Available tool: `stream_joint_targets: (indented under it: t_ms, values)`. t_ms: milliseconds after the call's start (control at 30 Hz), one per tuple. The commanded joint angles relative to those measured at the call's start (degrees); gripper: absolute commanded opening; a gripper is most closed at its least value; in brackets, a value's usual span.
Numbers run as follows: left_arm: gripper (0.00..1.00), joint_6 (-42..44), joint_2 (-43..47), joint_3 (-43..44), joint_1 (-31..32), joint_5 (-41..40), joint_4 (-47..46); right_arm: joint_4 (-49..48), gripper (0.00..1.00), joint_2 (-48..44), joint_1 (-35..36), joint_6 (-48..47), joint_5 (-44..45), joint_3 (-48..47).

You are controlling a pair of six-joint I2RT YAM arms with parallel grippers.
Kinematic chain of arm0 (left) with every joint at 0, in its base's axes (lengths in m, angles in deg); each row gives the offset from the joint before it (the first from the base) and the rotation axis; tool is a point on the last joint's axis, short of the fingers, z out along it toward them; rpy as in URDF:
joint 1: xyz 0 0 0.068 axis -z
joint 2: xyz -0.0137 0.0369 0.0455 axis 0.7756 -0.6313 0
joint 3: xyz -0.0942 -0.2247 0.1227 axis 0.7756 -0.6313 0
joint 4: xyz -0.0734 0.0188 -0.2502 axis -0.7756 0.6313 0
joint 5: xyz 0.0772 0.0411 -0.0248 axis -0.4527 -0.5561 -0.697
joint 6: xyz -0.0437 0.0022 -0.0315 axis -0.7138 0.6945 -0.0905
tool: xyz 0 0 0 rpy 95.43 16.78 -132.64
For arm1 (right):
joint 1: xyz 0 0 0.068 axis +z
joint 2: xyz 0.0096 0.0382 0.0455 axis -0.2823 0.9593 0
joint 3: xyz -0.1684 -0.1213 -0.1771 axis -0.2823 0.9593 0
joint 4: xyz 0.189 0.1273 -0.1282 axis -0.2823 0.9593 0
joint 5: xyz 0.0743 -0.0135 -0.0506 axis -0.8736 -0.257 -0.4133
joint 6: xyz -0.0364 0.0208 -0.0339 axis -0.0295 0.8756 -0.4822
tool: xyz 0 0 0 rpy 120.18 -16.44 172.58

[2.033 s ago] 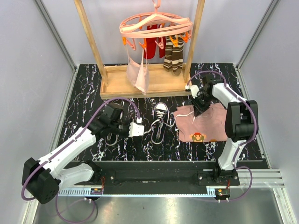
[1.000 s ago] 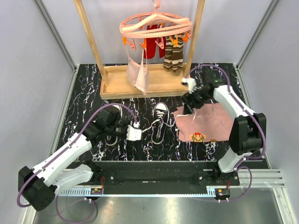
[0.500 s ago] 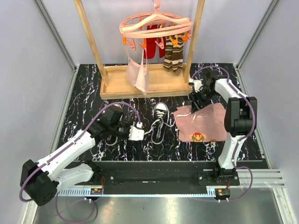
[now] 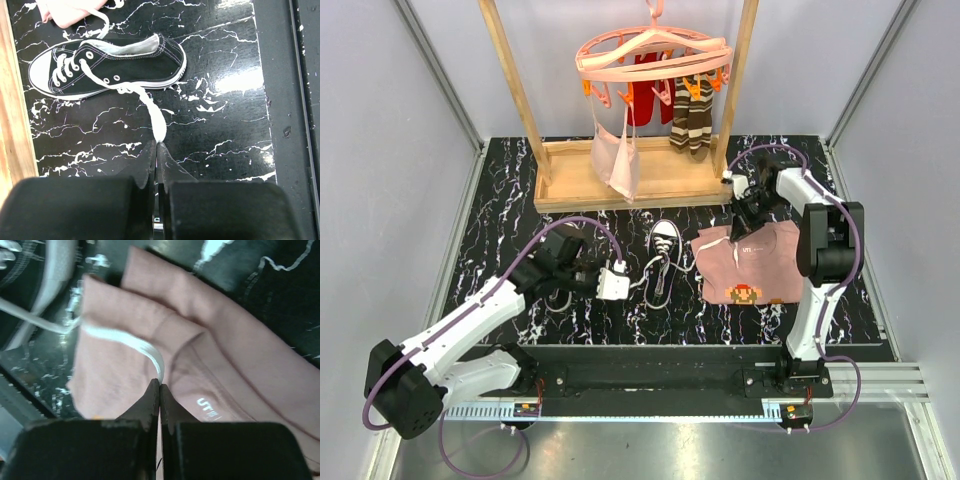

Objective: Tie the shoes

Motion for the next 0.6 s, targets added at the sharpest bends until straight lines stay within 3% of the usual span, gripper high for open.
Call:
stream_joint_targets:
  t_ms: [0, 200, 333, 567]
  values:
    - [0.00, -1.1, 1.5, 2.1, 0.3, -0.2, -2.0, 2.2, 0.00, -9.8, 0.4, 2.0, -10.9, -0.7]
    - [0.00, 0.7, 4.8, 0.3, 0.5, -0.7, -3.0, 1.1, 0.00, -17.7, 10.8, 8.6, -17.6, -5.9]
    - [0.00, 3.3, 6.1, -1.0, 1.1, -1.8, -3.0, -4.5, 0.00, -13.4, 19.9, 16.6, -19.5, -12.0]
    - [0.00, 9.2, 9.7, -4.2, 3.5, -2.7, -1.3, -9.6, 0.00, -3.2, 29.7, 24.3, -20.6, -23.2]
